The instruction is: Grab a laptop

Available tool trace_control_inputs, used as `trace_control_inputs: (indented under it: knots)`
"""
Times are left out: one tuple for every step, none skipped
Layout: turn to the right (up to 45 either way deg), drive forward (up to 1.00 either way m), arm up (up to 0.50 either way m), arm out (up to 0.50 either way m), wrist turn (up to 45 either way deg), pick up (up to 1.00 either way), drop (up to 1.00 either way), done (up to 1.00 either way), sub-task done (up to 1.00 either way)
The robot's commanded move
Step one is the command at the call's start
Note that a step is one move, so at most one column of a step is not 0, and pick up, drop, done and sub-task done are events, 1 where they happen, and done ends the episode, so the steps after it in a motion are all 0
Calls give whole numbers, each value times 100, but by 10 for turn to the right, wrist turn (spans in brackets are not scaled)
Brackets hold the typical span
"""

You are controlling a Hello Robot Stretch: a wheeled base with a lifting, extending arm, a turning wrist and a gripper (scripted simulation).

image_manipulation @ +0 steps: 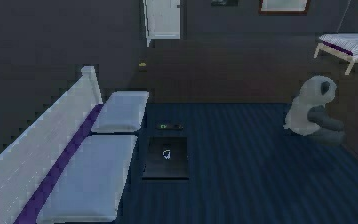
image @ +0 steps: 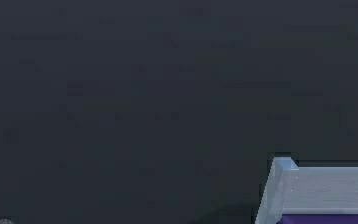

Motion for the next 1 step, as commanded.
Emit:
trace_control_inputs:
  knots:
    - [0, 0, 50, 0, 0, 0, 0, 0, 0]
